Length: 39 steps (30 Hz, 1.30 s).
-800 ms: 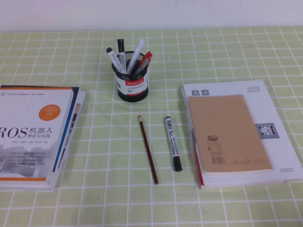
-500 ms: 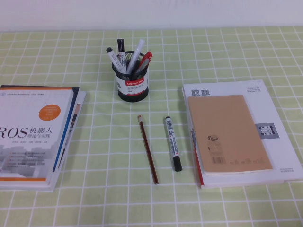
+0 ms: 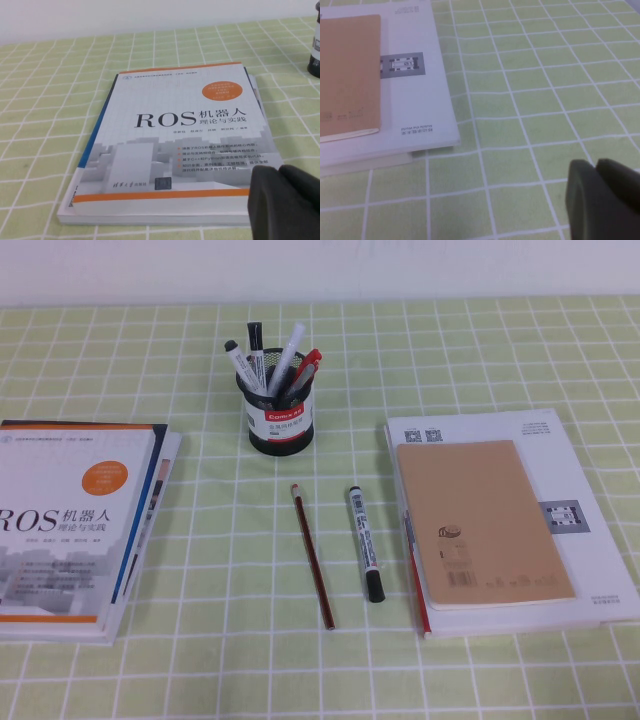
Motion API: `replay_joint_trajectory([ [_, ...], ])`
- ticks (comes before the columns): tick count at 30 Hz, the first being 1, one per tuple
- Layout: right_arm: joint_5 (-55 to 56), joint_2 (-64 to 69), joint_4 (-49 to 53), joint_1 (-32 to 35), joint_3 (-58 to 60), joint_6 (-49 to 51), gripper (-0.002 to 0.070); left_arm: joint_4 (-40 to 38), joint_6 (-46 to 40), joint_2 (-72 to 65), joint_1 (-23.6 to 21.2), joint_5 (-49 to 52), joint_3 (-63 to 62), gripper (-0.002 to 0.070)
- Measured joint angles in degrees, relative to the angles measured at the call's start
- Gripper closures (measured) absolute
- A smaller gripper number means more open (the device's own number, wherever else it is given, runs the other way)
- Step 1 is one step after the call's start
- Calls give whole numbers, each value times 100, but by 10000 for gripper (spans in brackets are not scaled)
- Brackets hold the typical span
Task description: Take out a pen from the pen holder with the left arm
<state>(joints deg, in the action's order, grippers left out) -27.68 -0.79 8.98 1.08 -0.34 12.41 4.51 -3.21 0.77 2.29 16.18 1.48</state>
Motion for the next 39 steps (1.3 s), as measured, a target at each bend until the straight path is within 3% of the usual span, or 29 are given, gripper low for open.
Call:
replay_joint_trajectory([
  [17, 0, 0, 0, 0, 0, 0, 688, -74, -146, 0, 0, -227, 0, 683],
  [29, 0, 0, 0, 0, 0, -10, 688, -1650, 1329, 0, 0, -1282, 0, 683],
  [33, 0, 0, 0, 0, 0, -10, 688, -1932, 2124, 0, 0, -1958, 13, 683],
  [39, 0, 0, 0, 0, 0, -10, 689, -1604, 2513, 0, 0, -4173, 16, 683],
])
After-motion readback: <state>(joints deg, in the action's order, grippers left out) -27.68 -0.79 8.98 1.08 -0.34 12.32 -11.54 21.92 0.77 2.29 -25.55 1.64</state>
